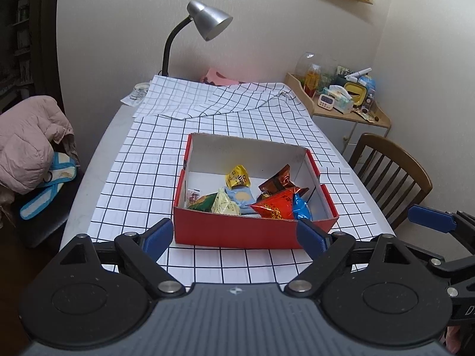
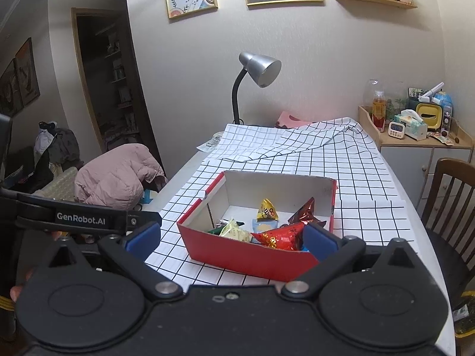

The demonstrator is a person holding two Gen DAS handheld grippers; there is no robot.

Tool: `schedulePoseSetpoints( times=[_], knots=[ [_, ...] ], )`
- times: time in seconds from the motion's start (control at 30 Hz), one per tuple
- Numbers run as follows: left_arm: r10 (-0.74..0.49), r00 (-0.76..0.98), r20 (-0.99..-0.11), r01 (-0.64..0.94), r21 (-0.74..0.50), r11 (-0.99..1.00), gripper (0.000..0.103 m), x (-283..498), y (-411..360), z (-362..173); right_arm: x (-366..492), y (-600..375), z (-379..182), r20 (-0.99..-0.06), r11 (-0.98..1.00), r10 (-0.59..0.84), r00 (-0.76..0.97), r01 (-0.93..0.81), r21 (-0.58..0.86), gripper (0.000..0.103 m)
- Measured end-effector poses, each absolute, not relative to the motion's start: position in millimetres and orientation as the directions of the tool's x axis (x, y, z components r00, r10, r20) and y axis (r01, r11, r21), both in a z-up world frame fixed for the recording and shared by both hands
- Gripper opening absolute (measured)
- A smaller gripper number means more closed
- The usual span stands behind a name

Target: Organize snacks

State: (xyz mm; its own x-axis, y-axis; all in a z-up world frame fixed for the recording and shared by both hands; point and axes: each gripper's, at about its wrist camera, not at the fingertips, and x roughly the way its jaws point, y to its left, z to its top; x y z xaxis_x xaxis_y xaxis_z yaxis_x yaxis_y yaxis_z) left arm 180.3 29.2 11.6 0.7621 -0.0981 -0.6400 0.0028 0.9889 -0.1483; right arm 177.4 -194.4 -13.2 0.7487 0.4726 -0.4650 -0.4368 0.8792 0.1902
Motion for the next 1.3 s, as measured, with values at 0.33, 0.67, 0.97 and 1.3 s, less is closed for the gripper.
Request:
schedulePoseSetpoints(
  times=[0.33, 0.67, 0.97, 1.3],
  knots=[
    [-0.063, 0.788, -0.613, 0.003, -0.098, 0.995, 0.09, 155.0, 21.8, 19.3, 166.9, -195.3, -6.9, -0.448, 0.875, 0.483, 0.753, -0.437, 0.208, 0.102],
    [-0.071, 0.787, -0.613, 0.003, -0.112, 0.994, 0.09, 146.1, 21.0, 21.7, 166.6, -200.9, -7.7, -0.446, 0.874, 0.486, 0.752, -0.419, 0.245, 0.102],
    [-0.068, 0.784, -0.617, -0.002, -0.111, 0.994, 0.09, 145.5, 20.9, 21.3, 165.7, -203.2, -10.9, -0.446, 0.878, 0.478, 0.757, -0.402, 0.259, 0.102],
    [-0.065, 0.774, -0.63, -0.002, -0.105, 0.994, 0.09, 142.9, 20.5, 19.1, 164.7, -201.8, -14.1, -0.454, 0.882, 0.471, 0.756, -0.39, 0.265, 0.102]
  ],
)
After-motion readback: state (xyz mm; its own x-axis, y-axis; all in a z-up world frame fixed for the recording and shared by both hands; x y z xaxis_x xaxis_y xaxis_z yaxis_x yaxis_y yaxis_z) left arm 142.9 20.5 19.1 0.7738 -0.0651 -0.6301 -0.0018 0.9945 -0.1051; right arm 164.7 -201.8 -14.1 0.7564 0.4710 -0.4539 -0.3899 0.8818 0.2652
